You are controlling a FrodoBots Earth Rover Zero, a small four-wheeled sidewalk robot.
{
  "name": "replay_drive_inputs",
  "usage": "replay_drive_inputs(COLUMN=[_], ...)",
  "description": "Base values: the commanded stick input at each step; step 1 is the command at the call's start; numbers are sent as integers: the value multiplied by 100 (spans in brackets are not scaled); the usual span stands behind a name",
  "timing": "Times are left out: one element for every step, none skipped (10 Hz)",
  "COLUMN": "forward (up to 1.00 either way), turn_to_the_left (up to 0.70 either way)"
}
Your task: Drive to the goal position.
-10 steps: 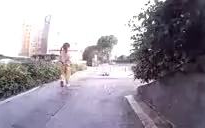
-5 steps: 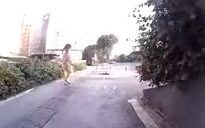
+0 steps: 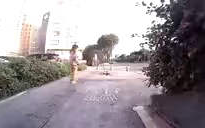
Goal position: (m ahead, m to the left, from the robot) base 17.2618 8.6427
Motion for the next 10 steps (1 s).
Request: replay_drive_inputs(forward=[45, 45, 45, 45, 45, 45, 45, 45, 45, 45], turn_to_the_left=[0, 0, 0, 0, 0, 0, 0, 0, 0, 0])
